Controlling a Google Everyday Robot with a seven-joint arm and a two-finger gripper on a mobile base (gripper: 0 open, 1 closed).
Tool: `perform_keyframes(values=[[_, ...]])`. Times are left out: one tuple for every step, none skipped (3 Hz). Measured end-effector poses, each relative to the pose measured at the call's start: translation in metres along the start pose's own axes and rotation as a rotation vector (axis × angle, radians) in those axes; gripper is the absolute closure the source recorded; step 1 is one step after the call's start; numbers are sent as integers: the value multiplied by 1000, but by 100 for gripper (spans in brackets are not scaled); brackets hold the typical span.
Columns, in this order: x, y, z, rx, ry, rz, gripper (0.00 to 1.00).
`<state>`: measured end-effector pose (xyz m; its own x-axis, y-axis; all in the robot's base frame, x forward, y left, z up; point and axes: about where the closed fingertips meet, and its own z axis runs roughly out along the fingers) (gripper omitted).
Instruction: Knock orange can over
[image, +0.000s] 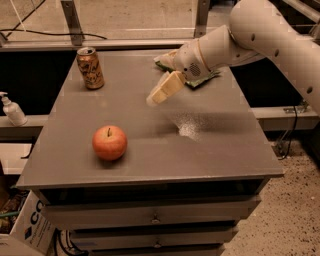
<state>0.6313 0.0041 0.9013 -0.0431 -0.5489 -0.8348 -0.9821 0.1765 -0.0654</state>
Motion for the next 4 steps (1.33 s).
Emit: perform_keyframes(values=[[-22, -9, 26, -18, -81, 7, 0], [-42, -9, 54, -30, -137, 18, 0], [-56, -15, 85, -34, -158, -5, 0], [-63, -38, 109, -10, -185, -6, 0]])
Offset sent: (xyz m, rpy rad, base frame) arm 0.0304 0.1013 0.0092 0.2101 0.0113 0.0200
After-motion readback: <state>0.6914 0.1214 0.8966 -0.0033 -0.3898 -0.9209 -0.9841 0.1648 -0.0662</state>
